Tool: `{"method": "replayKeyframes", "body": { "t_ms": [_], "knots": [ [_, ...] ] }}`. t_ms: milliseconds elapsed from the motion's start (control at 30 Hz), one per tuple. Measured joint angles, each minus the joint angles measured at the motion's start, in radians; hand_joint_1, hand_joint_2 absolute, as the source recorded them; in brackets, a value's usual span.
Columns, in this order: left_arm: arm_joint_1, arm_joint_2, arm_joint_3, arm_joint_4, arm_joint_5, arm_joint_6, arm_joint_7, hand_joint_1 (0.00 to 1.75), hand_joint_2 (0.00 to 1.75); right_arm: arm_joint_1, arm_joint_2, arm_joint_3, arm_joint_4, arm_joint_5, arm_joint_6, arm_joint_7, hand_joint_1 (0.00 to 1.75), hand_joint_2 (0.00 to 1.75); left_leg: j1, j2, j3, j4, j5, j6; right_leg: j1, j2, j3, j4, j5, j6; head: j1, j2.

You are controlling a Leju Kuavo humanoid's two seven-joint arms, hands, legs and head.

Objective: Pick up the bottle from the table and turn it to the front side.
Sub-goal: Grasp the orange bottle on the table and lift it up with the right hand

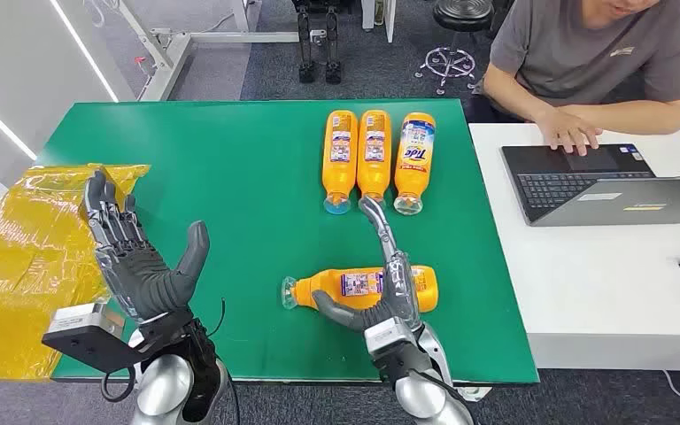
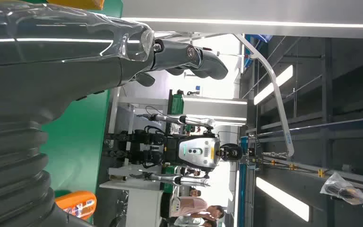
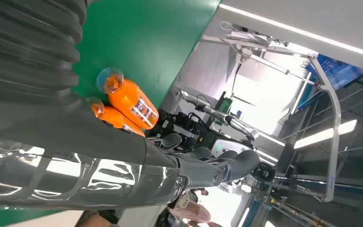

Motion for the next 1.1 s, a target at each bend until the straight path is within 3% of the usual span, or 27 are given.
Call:
{"method": "replayKeyframes", "body": {
  "t_ms": [133, 233, 333, 700, 1100],
  "knots": [
    [-0.006, 0.001, 0.000, 0.000, 0.008, 0.000, 0.000, 0.00, 1.75, -0.019, -0.011, 0.008, 0.016, 0.147, 0.020, 0.082, 0.00, 1.75, 0.000, 0.000, 0.000, 0.000, 0.000, 0.000, 0.000, 0.000, 0.000, 0.000, 0.000, 0.000, 0.000, 0.000],
    [-0.017, 0.006, -0.003, 0.000, 0.026, 0.000, 0.000, 0.00, 1.75, -0.067, -0.041, 0.028, 0.045, 0.342, 0.084, 0.188, 0.00, 1.75, 0.000, 0.000, 0.000, 0.000, 0.000, 0.000, 0.000, 0.000, 0.000, 0.000, 0.000, 0.000, 0.000, 0.000],
    [-0.025, 0.014, -0.009, 0.000, 0.037, 0.000, 0.000, 0.00, 1.75, -0.123, -0.072, 0.037, 0.081, 0.447, 0.142, 0.248, 0.00, 1.75, 0.000, 0.000, 0.000, 0.000, 0.001, 0.001, 0.000, 0.000, 0.000, 0.000, 0.001, 0.000, 0.000, 0.000],
    [-0.084, 0.041, -0.056, 0.008, 0.088, -0.006, 0.000, 0.00, 1.75, -0.316, -0.173, 0.053, 0.289, 0.527, 0.414, 0.316, 0.00, 1.75, 0.000, 0.000, 0.000, 0.001, 0.001, 0.001, 0.000, 0.000, 0.000, 0.000, 0.001, 0.000, 0.000, 0.000],
    [-0.135, 0.043, -0.076, 0.033, 0.124, -0.037, 0.000, 0.00, 1.75, -0.474, -0.238, 0.131, 0.471, 0.494, 0.643, 0.288, 0.00, 1.75, 0.000, 0.000, 0.000, 0.001, 0.001, 0.001, 0.000, 0.000, 0.000, 0.000, 0.001, 0.000, 0.000, 0.000]
  ]
}}
